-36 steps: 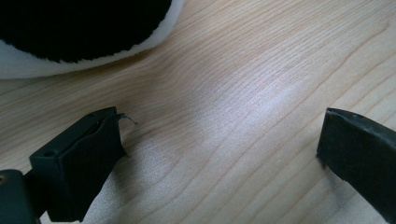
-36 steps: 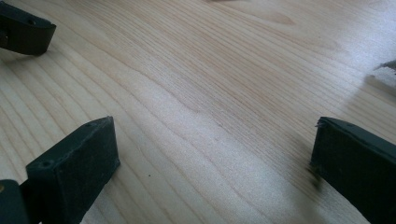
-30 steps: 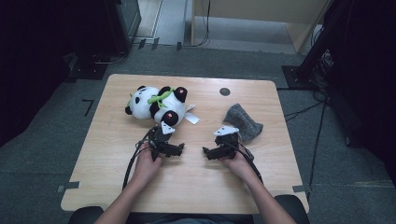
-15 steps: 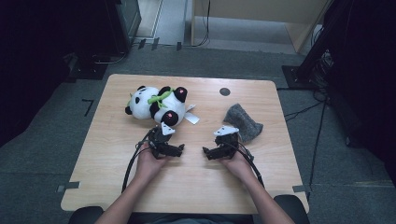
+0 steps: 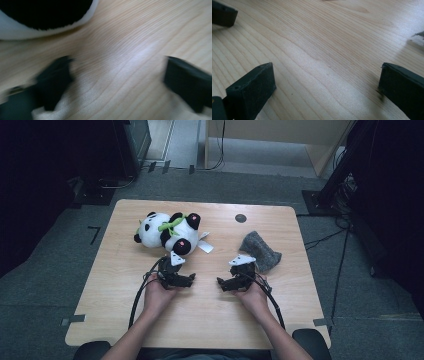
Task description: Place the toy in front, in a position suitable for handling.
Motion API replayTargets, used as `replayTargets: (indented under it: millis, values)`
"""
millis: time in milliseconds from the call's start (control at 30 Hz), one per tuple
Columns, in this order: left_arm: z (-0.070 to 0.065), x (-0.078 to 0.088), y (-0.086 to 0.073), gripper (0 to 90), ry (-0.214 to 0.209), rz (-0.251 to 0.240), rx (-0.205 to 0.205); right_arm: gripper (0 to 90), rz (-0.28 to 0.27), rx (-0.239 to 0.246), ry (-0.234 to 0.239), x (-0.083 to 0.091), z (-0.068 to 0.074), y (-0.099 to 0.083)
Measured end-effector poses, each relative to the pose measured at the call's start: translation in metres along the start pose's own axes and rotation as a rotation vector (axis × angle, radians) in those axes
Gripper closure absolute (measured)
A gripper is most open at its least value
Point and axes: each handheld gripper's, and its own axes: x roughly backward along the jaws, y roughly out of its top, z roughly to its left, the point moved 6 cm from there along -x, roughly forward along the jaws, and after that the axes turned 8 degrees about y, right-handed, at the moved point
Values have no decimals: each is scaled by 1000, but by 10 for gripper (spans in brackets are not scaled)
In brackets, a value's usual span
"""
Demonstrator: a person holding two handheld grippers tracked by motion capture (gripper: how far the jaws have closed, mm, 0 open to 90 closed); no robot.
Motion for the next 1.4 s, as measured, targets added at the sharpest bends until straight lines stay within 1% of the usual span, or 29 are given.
replayTargets:
  millis: [33,433,500,533,567,600,633,700,800,833,933,1033,1133,1167,1233,1333,1400]
  values:
    - [0,0,0,223,-1,-3,-1,2,0,-1,0,0,0,0]
    - [0,1,0,221,-3,1,-2,10,-2,-9,-4,0,0,0]
    - [1,2,0,224,-12,6,-3,12,-4,-13,-8,0,0,1]
    - [2,2,0,231,-20,7,4,14,-4,-14,-8,0,-1,1]
    - [3,3,0,231,-27,12,8,24,-5,-14,-8,0,-1,1]
    - [4,4,1,231,-44,15,25,40,-7,-15,-9,0,-1,1]
    - [5,5,1,231,-53,10,37,70,-7,-17,-11,2,-2,1]
    - [8,7,3,230,-51,-2,37,127,-11,-23,-12,3,-4,2]
    - [13,14,6,231,-62,-16,53,143,-1,-25,-2,5,-5,3]
    - [14,16,7,231,-64,-19,58,161,0,-29,4,5,-5,3]
    - [25,23,9,231,-50,-31,73,185,-4,-46,16,7,-5,5]
    - [32,28,9,231,-41,-39,79,197,-26,-44,15,12,-4,9]
    - [41,33,9,232,-43,-41,94,200,-31,-50,29,16,-5,13]
    - [44,33,9,232,-42,-39,92,204,-30,-55,34,17,-5,15]
    - [48,35,9,232,-27,-37,87,230,-36,-46,36,20,-7,17]
    - [53,38,11,240,-20,-43,83,240,-40,-50,33,22,-9,19]
    - [56,39,15,244,-27,-48,82,263,-50,-53,36,23,-11,20]
